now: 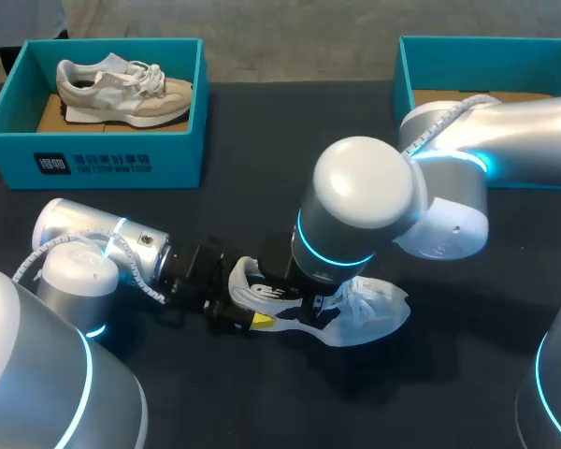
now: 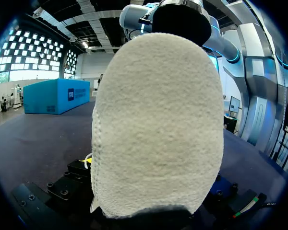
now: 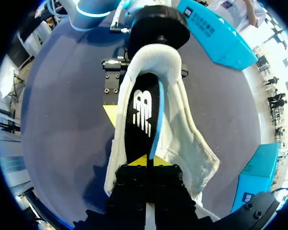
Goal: Take the shoe out of the shoebox, open the shoe tongue, remove and reinsert the insole, then place the shoe into the shoebox
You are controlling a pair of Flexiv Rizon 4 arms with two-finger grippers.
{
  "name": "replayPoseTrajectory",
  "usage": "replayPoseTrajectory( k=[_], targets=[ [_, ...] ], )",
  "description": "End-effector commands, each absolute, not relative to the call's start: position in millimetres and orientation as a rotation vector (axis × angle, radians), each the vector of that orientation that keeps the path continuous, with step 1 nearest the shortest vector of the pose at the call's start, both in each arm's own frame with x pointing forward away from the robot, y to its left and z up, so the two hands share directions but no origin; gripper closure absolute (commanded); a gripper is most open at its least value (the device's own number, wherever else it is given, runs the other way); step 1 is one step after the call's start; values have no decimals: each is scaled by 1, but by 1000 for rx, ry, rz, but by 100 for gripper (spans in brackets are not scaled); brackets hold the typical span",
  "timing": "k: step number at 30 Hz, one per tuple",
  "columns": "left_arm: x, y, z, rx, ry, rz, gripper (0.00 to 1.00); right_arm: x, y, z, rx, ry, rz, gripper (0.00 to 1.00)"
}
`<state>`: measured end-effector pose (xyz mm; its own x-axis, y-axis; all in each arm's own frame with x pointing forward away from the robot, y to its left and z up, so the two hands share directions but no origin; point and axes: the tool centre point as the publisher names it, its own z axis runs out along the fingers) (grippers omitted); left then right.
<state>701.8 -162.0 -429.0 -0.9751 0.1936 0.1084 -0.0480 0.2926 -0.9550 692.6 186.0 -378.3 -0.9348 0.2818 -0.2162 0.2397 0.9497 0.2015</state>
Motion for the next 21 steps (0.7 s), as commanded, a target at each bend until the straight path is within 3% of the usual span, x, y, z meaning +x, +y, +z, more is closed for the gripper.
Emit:
replayPoseTrajectory(
  k=[1,21],
  targets=[
    [704,-164,-431,-131,-2359,1748,100,687,179,-370,378,2839,308,100],
    [704,-164,-431,-131,-2359,1748,100,684,169,-366,383,2787,417,100]
  ],
)
